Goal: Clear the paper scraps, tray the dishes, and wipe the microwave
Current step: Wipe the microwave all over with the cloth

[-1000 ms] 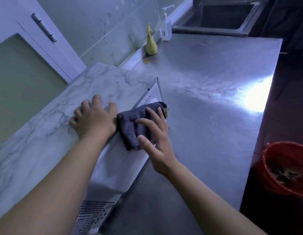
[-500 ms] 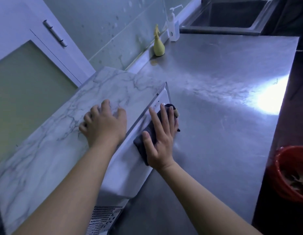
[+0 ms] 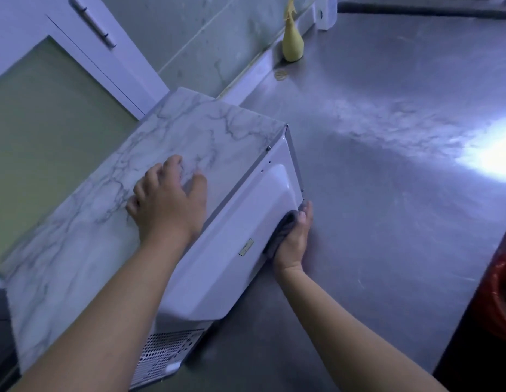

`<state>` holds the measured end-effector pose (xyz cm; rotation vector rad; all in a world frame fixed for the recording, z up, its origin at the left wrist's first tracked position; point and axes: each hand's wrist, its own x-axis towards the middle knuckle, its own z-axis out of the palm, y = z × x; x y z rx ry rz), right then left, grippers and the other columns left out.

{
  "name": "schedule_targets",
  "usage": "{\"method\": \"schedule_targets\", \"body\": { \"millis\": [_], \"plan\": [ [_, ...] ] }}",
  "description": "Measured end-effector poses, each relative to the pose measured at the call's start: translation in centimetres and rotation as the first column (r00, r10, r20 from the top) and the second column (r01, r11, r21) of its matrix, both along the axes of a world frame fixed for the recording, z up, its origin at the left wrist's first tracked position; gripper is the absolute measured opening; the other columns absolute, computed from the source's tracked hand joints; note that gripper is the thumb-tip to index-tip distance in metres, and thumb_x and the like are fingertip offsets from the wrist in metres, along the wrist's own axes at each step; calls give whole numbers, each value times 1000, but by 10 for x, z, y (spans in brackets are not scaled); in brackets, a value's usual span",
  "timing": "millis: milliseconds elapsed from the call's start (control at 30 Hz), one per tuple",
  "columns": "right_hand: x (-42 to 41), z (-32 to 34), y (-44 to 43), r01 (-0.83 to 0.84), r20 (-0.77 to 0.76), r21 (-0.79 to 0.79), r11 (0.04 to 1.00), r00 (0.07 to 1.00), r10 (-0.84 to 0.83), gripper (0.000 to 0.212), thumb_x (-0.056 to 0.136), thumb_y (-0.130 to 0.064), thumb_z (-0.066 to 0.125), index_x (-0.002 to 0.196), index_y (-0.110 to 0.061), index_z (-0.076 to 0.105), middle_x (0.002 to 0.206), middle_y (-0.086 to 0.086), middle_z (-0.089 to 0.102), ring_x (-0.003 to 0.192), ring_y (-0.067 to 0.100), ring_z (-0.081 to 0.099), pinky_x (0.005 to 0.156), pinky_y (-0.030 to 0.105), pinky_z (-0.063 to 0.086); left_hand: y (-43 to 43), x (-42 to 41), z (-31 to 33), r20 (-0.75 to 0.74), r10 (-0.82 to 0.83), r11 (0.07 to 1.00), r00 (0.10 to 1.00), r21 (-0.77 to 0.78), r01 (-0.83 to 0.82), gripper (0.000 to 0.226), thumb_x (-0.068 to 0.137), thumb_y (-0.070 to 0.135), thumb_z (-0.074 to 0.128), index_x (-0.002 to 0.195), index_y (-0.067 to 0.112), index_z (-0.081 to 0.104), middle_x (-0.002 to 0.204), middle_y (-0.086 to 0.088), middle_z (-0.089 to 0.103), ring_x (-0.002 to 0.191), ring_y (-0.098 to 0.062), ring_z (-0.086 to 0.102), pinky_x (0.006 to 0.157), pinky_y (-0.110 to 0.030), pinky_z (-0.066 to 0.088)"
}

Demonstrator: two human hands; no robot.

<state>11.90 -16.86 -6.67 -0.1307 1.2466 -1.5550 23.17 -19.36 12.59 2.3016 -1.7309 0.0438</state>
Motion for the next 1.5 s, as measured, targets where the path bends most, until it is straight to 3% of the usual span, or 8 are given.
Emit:
{"method": "schedule_targets", "body": {
  "millis": [100, 267, 667, 867, 1000, 1133, 1233, 1500],
  "plan": [
    [12, 11, 11, -24, 103, 92, 996, 995, 14, 58, 77, -75, 40, 118, -34, 49, 91, -10, 50, 77, 15, 43, 67, 32, 33, 0, -1, 1, -6, 16, 1000, 1000, -2, -16, 45, 95, 52, 43, 137, 38, 44, 151, 1, 39, 139, -28, 30, 113, -48, 17],
    [28, 31, 51, -248, 302, 219, 943, 937, 177, 72, 71, -82, 43, 121, -34, 62, 123, -6, 67, 120, 19, 59, 110, 44, 41, 0, -1, 2, -8, 24, 1000, 1000, -8, -24, 47, 95, 52, 44, 139, 37, 45, 151, 2, 40, 139, -28, 32, 113, -47, 18],
    [-62, 41, 104, -556, 741, 29, 831, 570, 355, 59, 92, -59, 48, 119, -11, 66, 107, 17, 72, 90, 36, 72, 75, 47, 58, -3, 4, 1, -49, 28, 1000, 998, 2, -28, 48, 91, 57, 47, 135, 38, 51, 147, 4, 45, 136, -26, 36, 111, -44, 21],
    [-112, 94, 91, -357, 399, -22, 934, 853, 336, 48, 101, -51, 38, 125, -17, 63, 132, 9, 62, 100, 28, 67, 77, 39, 53, 15, 9, 17, -377, 22, 979, 926, -179, -96, 34, 88, 34, 61, 120, 22, 67, 130, -2, 63, 123, -24, 55, 106, -34, 40],
    [-98, 155, 60, -306, -29, -303, 903, 950, 312, 48, 99, -62, 34, 133, -38, 57, 97, -2, 65, 74, 17, 59, 68, 37, 46, 50, 58, 26, -68, 138, 988, 988, -56, -142, 42, 90, 40, 56, 131, 28, 60, 139, -3, 57, 131, -27, 48, 109, -41, 34],
    [-40, 160, 43, -647, -888, -293, 704, 456, 50, 56, 98, -55, 37, 149, -34, 40, 157, -4, 38, 151, 11, 20, 122, 50, 12, 93, 110, 20, 57, 300, 940, 952, 151, -305, 54, 96, 55, 36, 147, 37, 39, 157, -2, 36, 141, -32, 32, 113, -53, 23],
    [2, 134, 46, -651, -990, -139, 746, 74, -120, 59, 97, -54, 47, 151, -31, 41, 166, 0, 19, 155, 18, 1, 121, 59, 2, 100, 116, 10, 25, 288, 948, 957, 134, -289, 53, 96, 56, 30, 146, 39, 33, 159, -2, 31, 142, -34, 28, 114, -57, 21],
    [17, 118, 47, -388, -914, -367, 845, 321, -249, 63, 81, -50, 75, 128, -11, 61, 136, 9, 38, 134, 25, 34, 113, 61, 29, 98, 115, 7, 40, 298, 951, 954, 71, -300, 48, 96, 52, 40, 142, 38, 41, 157, -3, 35, 138, -37, 32, 112, -57, 23]
  ]
}}
